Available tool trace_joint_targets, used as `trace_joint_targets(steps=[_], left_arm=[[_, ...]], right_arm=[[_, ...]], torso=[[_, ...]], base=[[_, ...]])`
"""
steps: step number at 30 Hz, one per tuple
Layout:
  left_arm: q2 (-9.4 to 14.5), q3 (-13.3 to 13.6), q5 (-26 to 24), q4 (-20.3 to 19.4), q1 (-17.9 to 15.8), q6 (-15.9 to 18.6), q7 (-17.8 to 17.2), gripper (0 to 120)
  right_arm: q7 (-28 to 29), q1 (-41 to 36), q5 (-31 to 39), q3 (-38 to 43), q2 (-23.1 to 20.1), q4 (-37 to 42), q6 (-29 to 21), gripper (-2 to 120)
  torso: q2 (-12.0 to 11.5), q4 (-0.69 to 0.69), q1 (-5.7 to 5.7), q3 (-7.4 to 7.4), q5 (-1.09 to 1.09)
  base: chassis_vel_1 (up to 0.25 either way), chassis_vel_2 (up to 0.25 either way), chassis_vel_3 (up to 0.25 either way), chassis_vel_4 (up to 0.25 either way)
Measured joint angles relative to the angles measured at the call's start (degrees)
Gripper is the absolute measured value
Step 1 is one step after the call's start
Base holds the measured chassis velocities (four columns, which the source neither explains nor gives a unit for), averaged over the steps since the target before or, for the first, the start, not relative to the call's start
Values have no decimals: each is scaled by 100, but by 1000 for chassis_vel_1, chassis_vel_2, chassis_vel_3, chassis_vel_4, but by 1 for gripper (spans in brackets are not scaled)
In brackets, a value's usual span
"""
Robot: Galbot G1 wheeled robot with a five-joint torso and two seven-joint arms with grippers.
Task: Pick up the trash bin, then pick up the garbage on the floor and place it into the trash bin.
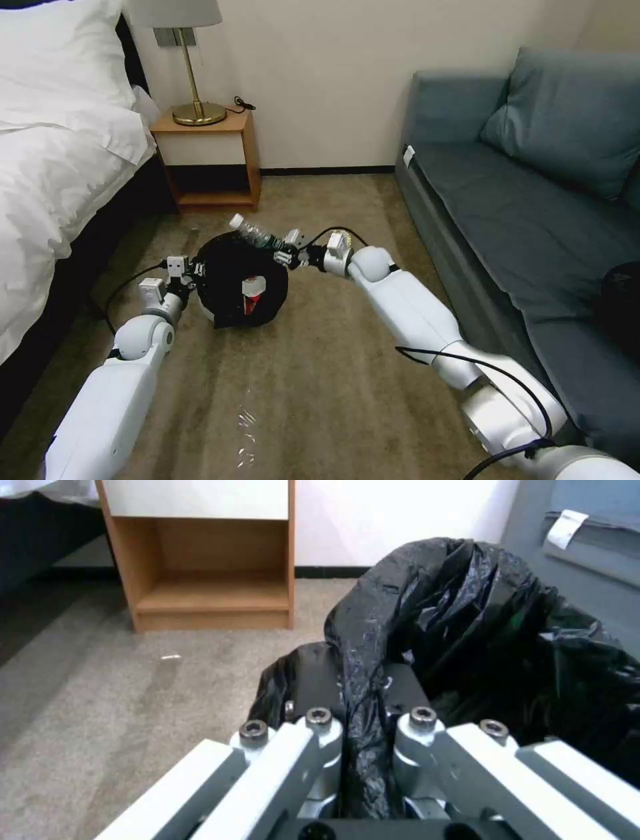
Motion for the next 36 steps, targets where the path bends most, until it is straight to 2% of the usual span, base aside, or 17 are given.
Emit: trace_joint_targets(steps=[5,9,11,12,15,16,18,19,21,22,23,25,27,31,36], left_arm=[[-5,-19,0,-1,-8,0,0,4],[-9,-43,6,-1,33,0,4,4],[-12,-45,22,-15,59,0,5,4],[-12,-45,22,-15,59,0,5,4],[-38,-90,30,-33,77,-8,7,4],[-38,-90,30,-33,77,-8,7,4],[-53,-106,46,-33,103,-24,11,4],[-53,-106,46,-33,103,-24,11,4],[-55,-108,53,-33,119,-31,14,4],[-55,-108,53,-33,119,-31,14,4],[-55,-111,56,-27,122,-39,18,4],[-53,-111,57,-20,124,-45,19,4],[-35,-112,59,-9,128,-48,20,4],[-17,-115,59,-6,127,-51,21,4],[12,-154,55,-10,128,-51,19,4]], right_arm=[[151,-77,-24,-159,202,-114,45,21],[600,-183,-115,-279,396,-348,210,25],[735,-222,-141,-286,460,-407,273,34],[735,-222,-141,-286,460,-407,273,34],[857,-245,-206,-286,469,-448,366,47],[857,-245,-206,-286,469,-448,366,47],[942,-269,-208,-289,434,-426,382,59],[942,-269,-208,-289,434,-426,382,59],[949,-270,-203,-296,399,-375,377,70],[949,-270,-203,-296,399,-375,377,70],[951,-269,-192,-297,381,-345,360,78],[953,-265,-178,-297,374,-323,351,82],[994,-244,-128,-295,349,-255,332,92],[1101,-225,-45,-287,325,-170,326,98],[1799,-179,311,-194,213,180,91,100]], torso=[[0,0,0,0,-1],[0,1,0,0,0],[0,2,0,0,0],[0,2,0,0,0],[0,0,0,0,0],[0,0,0,0,0],[0,0,0,0,0],[0,0,0,0,0],[0,0,0,0,0],[0,0,0,0,0],[0,0,0,0,0],[0,0,0,0,0],[0,0,0,0,0],[0,1,0,0,1],[0,1,0,0,1]], base=[[0,0,0,0],[0,0,0,0],[0,0,0,0],[0,0,0,0],[0,0,0,0],[0,0,0,0],[0,0,0,0],[0,0,0,0],[0,0,0,0],[0,0,0,0],[0,0,0,0],[0,0,0,0],[0,0,0,0],[0,0,0,0],[0,0,0,0]])
